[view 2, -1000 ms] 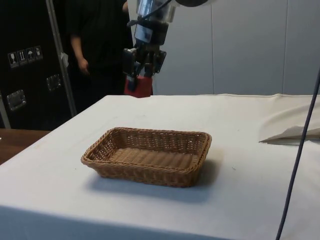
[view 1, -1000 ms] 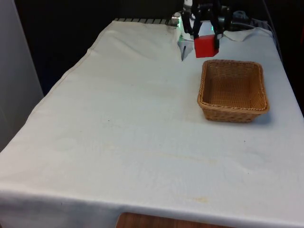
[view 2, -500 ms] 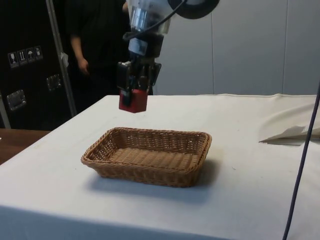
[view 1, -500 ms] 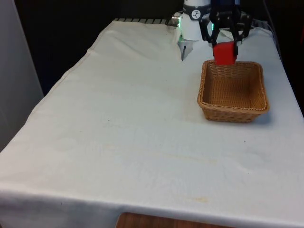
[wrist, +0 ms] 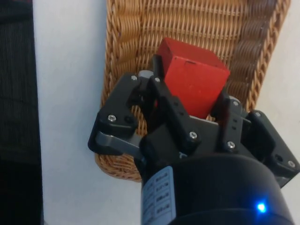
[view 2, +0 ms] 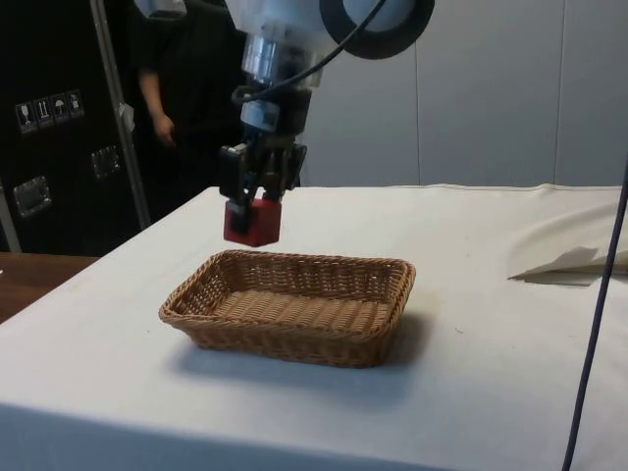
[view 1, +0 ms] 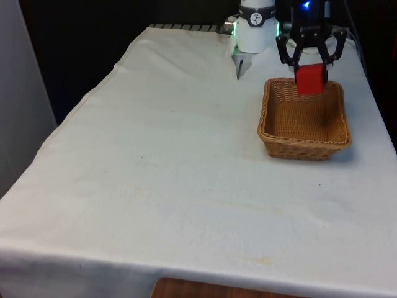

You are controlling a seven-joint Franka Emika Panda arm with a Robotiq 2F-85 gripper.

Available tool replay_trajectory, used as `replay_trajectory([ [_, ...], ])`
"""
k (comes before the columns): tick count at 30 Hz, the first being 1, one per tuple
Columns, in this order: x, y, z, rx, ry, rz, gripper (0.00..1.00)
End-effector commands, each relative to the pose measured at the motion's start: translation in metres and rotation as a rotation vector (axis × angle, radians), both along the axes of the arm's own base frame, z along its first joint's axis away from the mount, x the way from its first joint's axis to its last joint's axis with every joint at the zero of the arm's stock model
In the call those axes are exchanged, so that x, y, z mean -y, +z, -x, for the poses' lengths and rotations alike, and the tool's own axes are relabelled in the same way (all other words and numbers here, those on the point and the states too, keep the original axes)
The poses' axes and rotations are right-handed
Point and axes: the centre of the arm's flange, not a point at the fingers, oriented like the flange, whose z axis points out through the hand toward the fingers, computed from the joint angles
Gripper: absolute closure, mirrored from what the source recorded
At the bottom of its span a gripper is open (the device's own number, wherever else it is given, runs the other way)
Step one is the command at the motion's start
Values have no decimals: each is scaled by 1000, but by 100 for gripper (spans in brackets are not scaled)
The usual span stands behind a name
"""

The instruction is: Pick up the cube and place it into the basket.

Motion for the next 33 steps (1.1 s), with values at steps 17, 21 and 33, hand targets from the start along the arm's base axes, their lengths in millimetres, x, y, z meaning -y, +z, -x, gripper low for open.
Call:
replay_trajectory([
  [17,-12,-13,4,-17,46,58,98],
  [21,-14,-16,2,-19,47,93,98],
  [33,-34,-36,-4,-29,68,120,98],
])
